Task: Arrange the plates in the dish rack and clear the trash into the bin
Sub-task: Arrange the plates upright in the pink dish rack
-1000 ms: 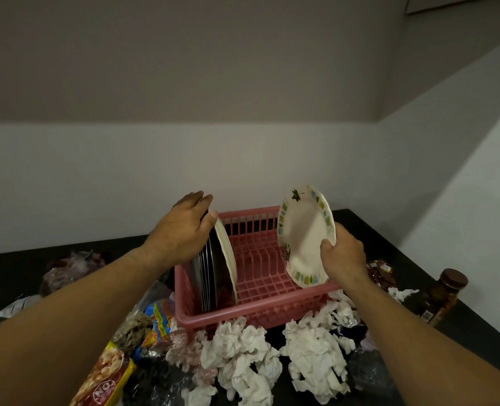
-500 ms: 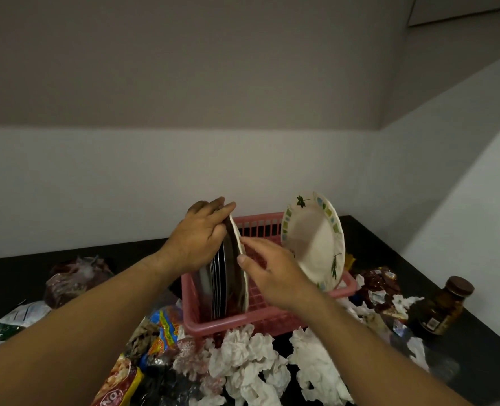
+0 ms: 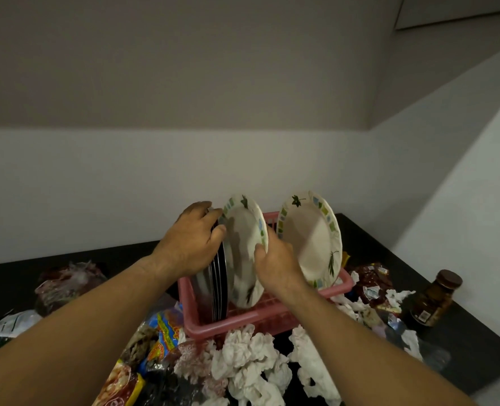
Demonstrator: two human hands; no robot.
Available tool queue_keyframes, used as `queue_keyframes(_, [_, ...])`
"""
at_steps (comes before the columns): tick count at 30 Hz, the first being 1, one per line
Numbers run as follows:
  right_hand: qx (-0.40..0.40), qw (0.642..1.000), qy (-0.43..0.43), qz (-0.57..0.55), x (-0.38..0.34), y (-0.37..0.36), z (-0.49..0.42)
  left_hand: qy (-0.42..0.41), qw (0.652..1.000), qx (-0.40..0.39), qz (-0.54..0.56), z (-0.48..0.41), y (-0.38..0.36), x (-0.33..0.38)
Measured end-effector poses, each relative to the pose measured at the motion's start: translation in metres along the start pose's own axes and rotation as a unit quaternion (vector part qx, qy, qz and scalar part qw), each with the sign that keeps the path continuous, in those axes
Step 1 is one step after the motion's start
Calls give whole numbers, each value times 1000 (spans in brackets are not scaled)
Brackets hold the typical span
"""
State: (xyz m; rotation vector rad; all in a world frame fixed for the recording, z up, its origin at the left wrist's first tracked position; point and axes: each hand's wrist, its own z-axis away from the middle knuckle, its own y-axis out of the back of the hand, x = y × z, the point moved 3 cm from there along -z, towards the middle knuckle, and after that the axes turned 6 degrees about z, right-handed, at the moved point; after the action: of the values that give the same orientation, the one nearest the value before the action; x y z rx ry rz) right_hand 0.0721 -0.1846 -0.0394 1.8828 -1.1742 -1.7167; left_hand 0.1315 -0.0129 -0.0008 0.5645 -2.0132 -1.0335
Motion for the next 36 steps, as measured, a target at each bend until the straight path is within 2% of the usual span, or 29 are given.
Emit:
queue_keyframes(3, [18,999,33,-2,-8,28,-16,-7,1000,-5,-16,1,2,2])
queue_keyframes(8, [134,982,87,99,-16,83,-41,-4,999,-4,-47,2,2,4])
queue_keyframes(14, [160,979,77,98,20,77,-31,-16,995,7,-95,1,1,7])
queue_keyframes(20, [83,991,8,107,59,51,-12,-19,996,10,-86,1,-2,7])
queue_keyframes(25, [96,992,-34,69,77,45,-4,-14,998,17,-57,2,-3,6])
queue_keyframes(28, [104,994,-35,24,82,47,-4,7,1000,29,-9,3,-1,5])
queue_keyframes(32, [85,995,-39,29,87,48,-11,10,999,34,8,2,-1,4])
queue_keyframes(36, [83,996,-1,39,76,57,-6,5,999,37,13,2,-2,2])
